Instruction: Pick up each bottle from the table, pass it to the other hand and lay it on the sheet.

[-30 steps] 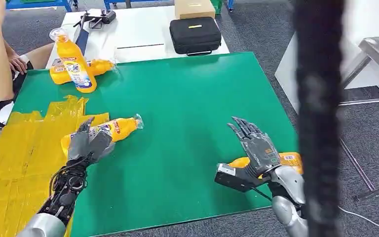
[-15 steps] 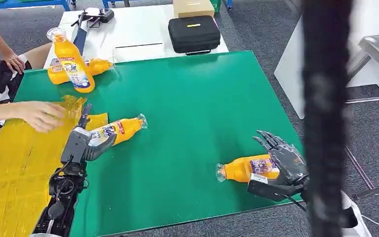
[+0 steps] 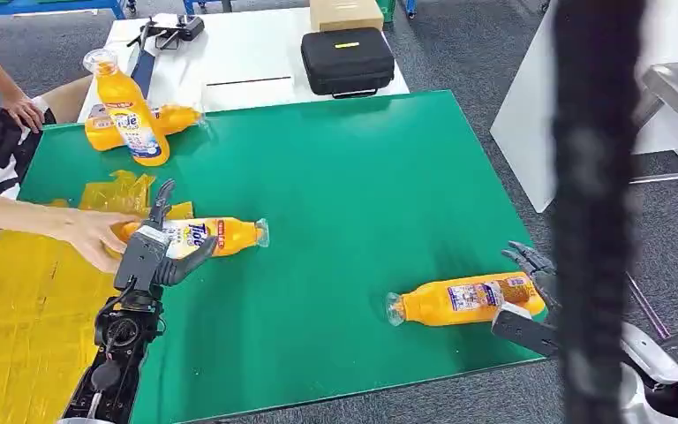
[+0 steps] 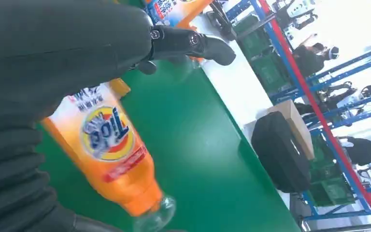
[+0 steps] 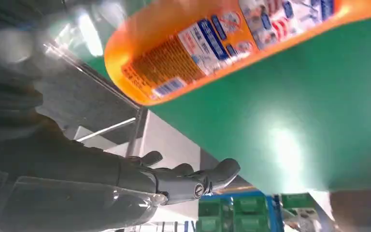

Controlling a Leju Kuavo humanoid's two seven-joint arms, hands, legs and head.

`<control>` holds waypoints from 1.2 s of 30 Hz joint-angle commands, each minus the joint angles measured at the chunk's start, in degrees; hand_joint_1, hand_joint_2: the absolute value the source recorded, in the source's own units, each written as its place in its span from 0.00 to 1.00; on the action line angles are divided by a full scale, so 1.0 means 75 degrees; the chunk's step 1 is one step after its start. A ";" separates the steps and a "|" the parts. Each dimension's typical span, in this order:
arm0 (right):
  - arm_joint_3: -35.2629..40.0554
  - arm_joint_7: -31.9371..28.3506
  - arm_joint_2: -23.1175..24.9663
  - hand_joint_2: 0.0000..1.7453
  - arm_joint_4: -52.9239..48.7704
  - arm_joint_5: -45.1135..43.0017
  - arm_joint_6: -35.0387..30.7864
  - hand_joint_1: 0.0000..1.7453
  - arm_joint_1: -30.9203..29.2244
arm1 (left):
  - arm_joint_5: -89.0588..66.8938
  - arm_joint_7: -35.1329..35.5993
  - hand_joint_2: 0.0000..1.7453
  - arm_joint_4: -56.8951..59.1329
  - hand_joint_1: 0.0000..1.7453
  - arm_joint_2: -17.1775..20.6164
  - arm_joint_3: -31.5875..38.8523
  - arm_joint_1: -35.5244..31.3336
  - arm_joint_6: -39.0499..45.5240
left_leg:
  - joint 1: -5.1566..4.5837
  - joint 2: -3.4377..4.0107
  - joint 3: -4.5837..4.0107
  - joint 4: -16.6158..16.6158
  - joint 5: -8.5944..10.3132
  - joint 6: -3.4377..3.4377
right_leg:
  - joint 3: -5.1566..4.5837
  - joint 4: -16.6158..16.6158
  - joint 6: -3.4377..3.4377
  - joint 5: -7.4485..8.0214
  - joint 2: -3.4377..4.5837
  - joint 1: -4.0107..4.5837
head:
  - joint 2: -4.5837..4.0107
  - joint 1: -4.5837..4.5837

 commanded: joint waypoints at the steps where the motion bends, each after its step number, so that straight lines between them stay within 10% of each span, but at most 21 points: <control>1: -0.0113 0.0171 0.0421 1.00 0.0902 0.0302 -0.0060 0.00 -0.0393 | 0.0059 0.0055 1.00 0.0450 0.00 -0.0036 -0.0144 -0.0280 -0.0015 | 0.0016 0.0005 0.0031 0.0000 -0.0013 -0.0028 | 0.0038 -0.0012 -0.0009 -0.0008 -0.0008 0.0017 | 0.0000 0.0000; 25: 0.1118 0.1717 0.0693 1.00 0.2933 0.2481 -0.0636 0.00 -0.1440 | 0.0260 0.0228 1.00 0.1057 0.00 -0.0295 -0.0150 -0.0413 0.0043 | 0.0017 0.0017 0.0039 -0.0003 -0.0012 -0.0027 | 0.0046 -0.0016 -0.0008 -0.0004 0.0004 0.0017 | 0.0000 0.0000; 28: 0.1240 0.1774 0.0628 1.00 0.3042 0.2599 -0.0484 0.15 -0.1383 | 0.0302 0.0252 1.00 0.1043 0.00 -0.0301 -0.0126 -0.0352 0.0070 | 0.0018 0.0013 0.0035 -0.0004 -0.0012 -0.0025 | 0.0044 -0.0016 -0.0008 -0.0004 0.0001 0.0017 | 0.0000 0.0000; 29: 0.1266 0.1788 0.0610 1.00 0.3088 0.2612 -0.0419 0.58 -0.1392 | 0.0312 0.0275 1.00 0.1058 0.00 -0.0300 -0.0116 -0.0342 0.0086 | 0.0018 0.0015 0.0051 -0.0002 -0.0019 -0.0033 | 0.0059 -0.0014 -0.0010 -0.0012 -0.0001 0.0018 | 0.0000 0.0000; 30: 0.1308 0.1784 0.0586 1.00 0.3149 0.2631 -0.0370 0.58 -0.1406 | 0.0314 0.0293 1.00 0.1087 0.00 -0.0302 -0.0110 -0.0344 0.0111 | 0.0013 0.0012 0.0029 -0.0005 -0.0009 -0.0021 | 0.0035 -0.0013 -0.0007 -0.0004 0.0003 0.0012 | 0.0000 0.0000; 31: 0.1342 0.1769 0.0561 1.00 0.3255 0.2638 -0.0317 0.98 -0.1434 | 0.0334 0.0300 1.00 0.1147 0.00 -0.0311 -0.0100 -0.0356 0.0121 | 0.0017 0.0018 0.0047 -0.0002 -0.0019 -0.0031 | 0.0055 -0.0014 -0.0009 -0.0011 0.0004 0.0017 | 0.0000 0.0000; 36: 0.1401 0.1748 0.0596 1.00 0.3406 0.2633 -0.0323 1.00 -0.1503 | 0.0377 0.0312 1.00 0.1291 0.00 -0.0327 -0.0081 -0.0462 0.0159 | 0.0014 0.0013 0.0029 -0.0005 -0.0004 -0.0017 | 0.0033 -0.0014 -0.0005 0.0000 -0.0002 0.0014 | 0.0000 0.0000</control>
